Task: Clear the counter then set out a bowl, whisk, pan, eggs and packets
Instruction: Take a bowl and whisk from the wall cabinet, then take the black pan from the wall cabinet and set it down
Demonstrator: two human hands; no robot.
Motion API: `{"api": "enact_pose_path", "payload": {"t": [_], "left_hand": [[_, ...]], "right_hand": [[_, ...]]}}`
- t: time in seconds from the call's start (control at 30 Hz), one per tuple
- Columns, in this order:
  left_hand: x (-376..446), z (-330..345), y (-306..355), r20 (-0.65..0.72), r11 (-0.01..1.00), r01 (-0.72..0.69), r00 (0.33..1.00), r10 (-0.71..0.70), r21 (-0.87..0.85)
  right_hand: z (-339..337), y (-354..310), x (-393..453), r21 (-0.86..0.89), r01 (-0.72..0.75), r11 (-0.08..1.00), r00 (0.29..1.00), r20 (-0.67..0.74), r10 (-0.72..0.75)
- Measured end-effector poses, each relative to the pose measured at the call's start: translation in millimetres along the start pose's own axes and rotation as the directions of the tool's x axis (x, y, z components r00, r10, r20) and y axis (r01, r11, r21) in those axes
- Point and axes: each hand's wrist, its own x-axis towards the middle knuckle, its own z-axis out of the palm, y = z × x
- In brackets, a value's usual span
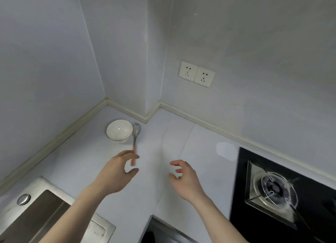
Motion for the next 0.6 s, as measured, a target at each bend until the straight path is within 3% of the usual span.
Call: {"api": "enact_pose_path", "payload": {"t": [0.33, 0.6], "left_hand": [[-37.6, 49.5, 162.7, 0.111, 0.917, -0.397, 0.914, 0.391, 0.039], [-157.4, 116.6, 314.3, 0.216, 0.73, -0.683, 0.719, 0.661, 0.04]], "right_hand": [[-119.0, 54.2, -158.3, 0.122, 0.01, 0.993, 0.958, -0.286, 0.025], [-202.2, 121.0, -360.0, 0.168, 0.011, 0.986, 0.854, -0.514, 0.078]]}}
